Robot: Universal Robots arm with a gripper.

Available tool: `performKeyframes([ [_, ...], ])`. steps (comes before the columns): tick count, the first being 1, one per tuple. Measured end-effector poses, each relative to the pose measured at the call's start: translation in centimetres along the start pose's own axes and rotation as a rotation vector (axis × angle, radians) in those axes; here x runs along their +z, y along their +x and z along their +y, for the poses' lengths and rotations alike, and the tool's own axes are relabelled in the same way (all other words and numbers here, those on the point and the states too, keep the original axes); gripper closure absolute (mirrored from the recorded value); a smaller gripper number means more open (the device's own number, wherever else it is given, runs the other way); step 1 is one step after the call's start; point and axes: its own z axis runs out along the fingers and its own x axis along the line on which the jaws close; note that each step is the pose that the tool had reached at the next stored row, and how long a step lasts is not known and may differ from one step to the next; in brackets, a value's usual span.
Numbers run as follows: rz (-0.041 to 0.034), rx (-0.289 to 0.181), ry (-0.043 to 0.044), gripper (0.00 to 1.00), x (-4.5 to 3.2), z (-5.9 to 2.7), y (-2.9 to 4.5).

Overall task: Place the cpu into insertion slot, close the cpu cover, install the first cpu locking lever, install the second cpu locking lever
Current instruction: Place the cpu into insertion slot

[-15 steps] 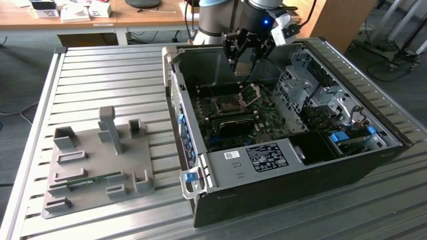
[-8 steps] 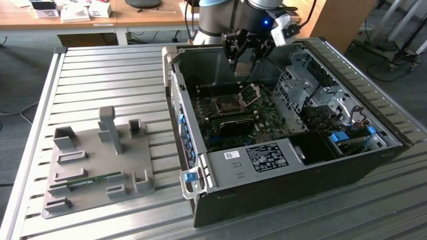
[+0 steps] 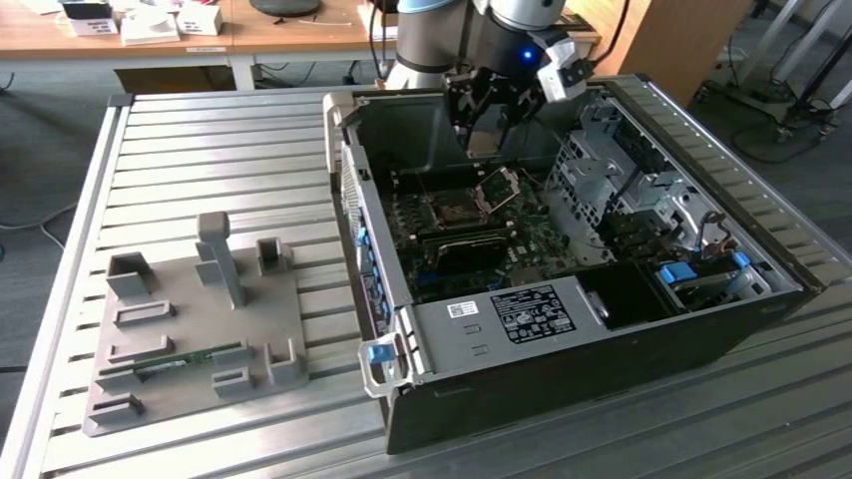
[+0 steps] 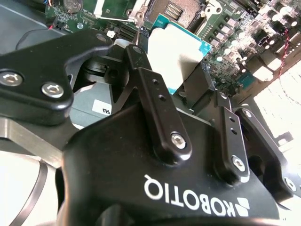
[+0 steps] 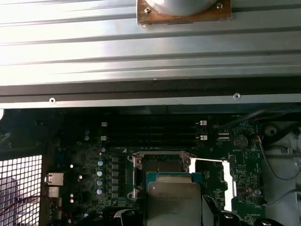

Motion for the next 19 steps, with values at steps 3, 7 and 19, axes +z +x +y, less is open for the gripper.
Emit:
performKeyframes([
  [3,0.0,0.0,0.0,0.46,0.33,-0.03,-0.01],
  [7,-0.0001,0.0,0.0,0.46,0.45,-0.04,0.0],
  [19,0.0,0.0,0.0,0.46,0.76,-0.07,0.02],
])
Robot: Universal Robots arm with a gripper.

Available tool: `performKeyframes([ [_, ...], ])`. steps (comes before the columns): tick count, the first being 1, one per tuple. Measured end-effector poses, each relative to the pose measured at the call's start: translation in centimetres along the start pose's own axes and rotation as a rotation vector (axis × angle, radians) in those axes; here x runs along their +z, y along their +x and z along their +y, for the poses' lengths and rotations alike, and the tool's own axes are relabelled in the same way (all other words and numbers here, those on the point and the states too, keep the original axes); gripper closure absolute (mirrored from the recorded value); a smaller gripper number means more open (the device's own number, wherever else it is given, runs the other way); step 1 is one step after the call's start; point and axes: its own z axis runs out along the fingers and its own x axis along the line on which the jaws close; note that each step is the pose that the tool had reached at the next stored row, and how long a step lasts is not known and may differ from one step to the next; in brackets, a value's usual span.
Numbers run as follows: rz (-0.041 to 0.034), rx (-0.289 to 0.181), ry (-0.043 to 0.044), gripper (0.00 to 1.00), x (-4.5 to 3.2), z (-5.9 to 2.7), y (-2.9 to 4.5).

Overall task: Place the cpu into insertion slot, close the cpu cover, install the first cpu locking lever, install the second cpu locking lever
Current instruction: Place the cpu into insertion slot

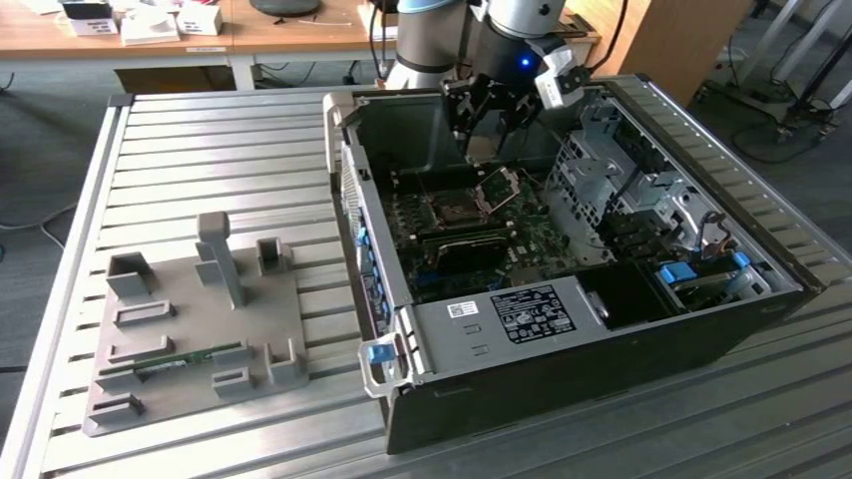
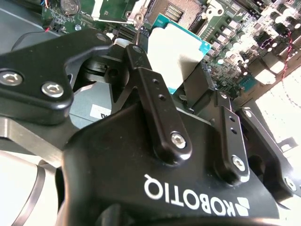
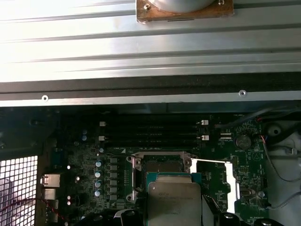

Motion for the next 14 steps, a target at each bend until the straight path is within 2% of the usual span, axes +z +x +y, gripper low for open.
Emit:
performKeyframes([
  [14,0.0,0.0,0.0,0.46,0.31,-0.03,-0.01],
])
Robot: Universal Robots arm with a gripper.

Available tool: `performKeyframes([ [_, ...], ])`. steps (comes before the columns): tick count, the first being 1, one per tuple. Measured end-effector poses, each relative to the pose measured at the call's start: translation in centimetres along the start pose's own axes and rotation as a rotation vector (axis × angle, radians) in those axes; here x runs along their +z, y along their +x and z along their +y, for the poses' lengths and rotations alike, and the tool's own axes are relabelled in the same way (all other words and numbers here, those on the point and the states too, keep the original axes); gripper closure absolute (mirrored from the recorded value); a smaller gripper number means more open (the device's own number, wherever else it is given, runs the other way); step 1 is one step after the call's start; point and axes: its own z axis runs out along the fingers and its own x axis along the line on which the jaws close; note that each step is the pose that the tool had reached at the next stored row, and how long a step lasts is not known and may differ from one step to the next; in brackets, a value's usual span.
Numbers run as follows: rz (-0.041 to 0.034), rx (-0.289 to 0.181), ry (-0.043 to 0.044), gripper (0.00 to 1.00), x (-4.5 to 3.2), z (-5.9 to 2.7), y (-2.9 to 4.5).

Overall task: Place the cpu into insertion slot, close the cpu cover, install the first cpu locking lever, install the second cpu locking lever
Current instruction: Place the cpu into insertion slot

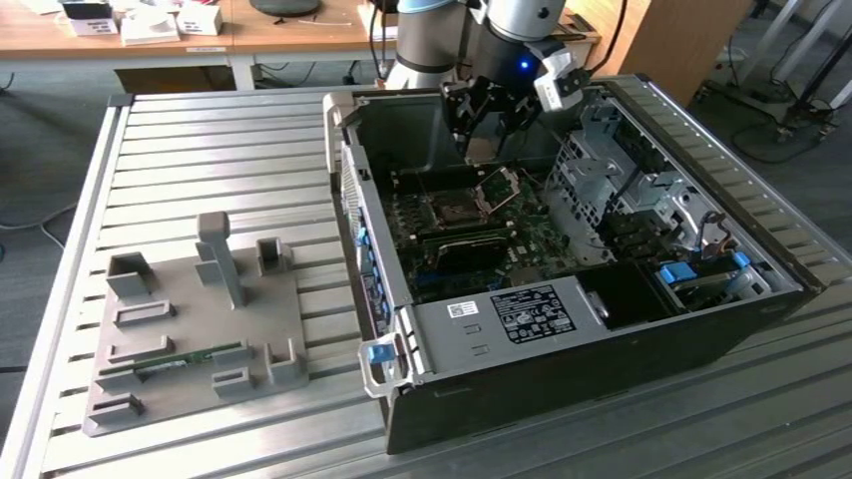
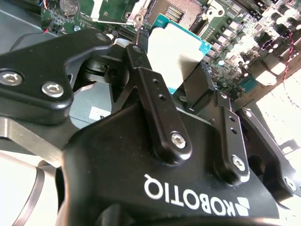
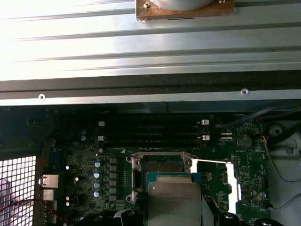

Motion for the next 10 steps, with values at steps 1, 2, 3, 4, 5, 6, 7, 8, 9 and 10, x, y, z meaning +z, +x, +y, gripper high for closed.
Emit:
performKeyframes([
  [1,0.0,0.0,0.0001,0.46,0.0,0.0,0.0],
  [2,0.0,0.0,0.0001,0.46,0.0,0.0,0.0],
  [3,0.0,0.0,0.0001,0.46,0.0,0.0,0.0],
  [4,0.0,0.0,0.0,0.46,0.01,0.0,0.0],
  [5,0.0,0.0,0.0,0.46,0.03,0.0,0.0],
  [6,-0.0001,0.0,-0.0001,0.46,0.06,0.0,0.0],
  [7,-0.0001,0.0,-0.0001,0.46,0.09,-0.01,0.0],
  [8,0.0,0.0,0.0001,0.46,0.1,-0.01,0.0],
  [9,0.0001,0.0,0.0001,0.46,0.11,-0.01,0.0],
  [10,0.0,0.0,0.0001,0.46,0.13,-0.01,0.0],
])
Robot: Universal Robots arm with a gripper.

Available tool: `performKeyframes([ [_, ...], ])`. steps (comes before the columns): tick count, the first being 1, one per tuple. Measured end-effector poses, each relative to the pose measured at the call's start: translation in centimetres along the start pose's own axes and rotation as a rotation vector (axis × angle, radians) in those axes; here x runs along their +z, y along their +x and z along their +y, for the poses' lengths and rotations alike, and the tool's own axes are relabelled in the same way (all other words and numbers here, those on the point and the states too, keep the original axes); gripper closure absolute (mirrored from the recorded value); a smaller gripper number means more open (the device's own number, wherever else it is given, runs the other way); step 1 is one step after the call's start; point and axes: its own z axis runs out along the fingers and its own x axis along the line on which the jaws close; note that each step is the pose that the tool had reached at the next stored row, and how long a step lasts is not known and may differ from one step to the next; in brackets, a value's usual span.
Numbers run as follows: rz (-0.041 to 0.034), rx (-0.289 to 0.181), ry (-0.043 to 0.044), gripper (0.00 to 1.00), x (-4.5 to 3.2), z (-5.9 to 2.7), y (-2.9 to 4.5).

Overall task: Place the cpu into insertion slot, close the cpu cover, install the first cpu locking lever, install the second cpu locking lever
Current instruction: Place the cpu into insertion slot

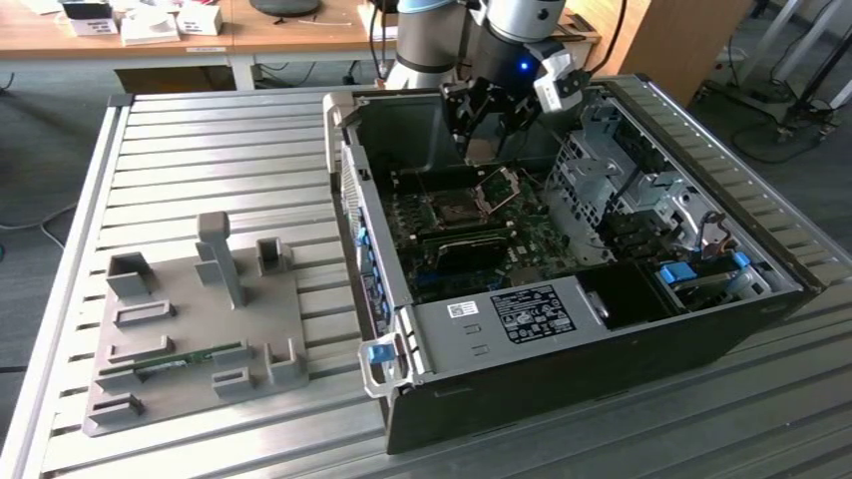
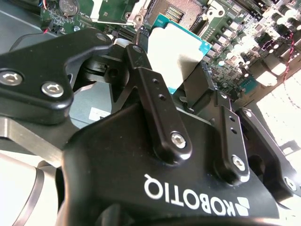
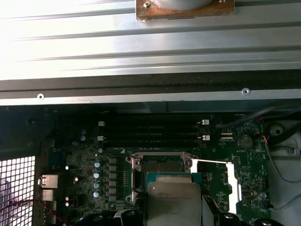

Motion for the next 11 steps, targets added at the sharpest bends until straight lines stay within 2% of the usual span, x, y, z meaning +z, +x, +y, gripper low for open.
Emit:
performKeyframes([
  [11,0.0001,0.0,0.0002,0.46,0.14,-0.01,0.0],
])
